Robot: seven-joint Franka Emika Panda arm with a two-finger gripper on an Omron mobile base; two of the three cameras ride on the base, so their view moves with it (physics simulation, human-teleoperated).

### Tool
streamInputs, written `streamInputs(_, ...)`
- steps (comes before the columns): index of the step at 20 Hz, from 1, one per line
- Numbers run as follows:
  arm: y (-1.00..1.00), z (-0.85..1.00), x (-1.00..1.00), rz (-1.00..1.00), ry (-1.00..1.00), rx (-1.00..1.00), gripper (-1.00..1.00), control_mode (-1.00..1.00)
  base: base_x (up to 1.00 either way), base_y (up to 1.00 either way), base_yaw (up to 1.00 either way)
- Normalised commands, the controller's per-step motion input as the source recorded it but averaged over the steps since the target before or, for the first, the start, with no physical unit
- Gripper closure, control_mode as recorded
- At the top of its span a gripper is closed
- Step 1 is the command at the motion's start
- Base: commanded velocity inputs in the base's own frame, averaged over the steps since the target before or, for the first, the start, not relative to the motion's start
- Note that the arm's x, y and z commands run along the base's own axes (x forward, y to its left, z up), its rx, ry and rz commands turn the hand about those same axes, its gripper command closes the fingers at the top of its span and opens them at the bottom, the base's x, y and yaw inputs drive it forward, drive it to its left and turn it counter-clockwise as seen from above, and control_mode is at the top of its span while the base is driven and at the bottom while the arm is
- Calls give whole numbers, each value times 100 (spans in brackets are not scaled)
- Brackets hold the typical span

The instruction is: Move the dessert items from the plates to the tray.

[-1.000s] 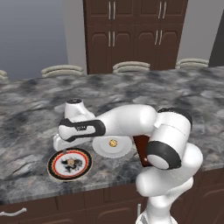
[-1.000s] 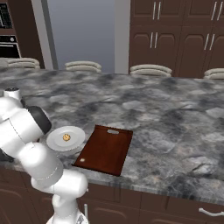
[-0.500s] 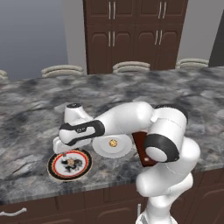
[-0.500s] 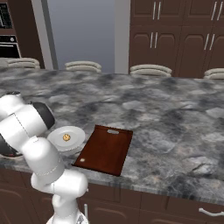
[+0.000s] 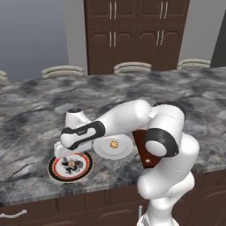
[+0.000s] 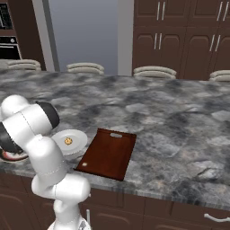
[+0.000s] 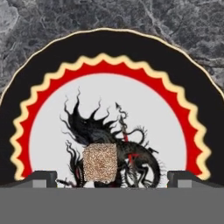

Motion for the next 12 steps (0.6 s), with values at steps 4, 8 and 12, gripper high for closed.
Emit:
streamInputs(4, 0, -21, 0, 0, 2, 0, -100, -100, 0, 0, 0)
streamInputs(8, 8, -18, 0, 0, 3, 0, -100, -100, 0, 0, 0)
streamInputs(12, 13, -8, 0, 0, 3, 0, -100, -100, 0, 0, 0)
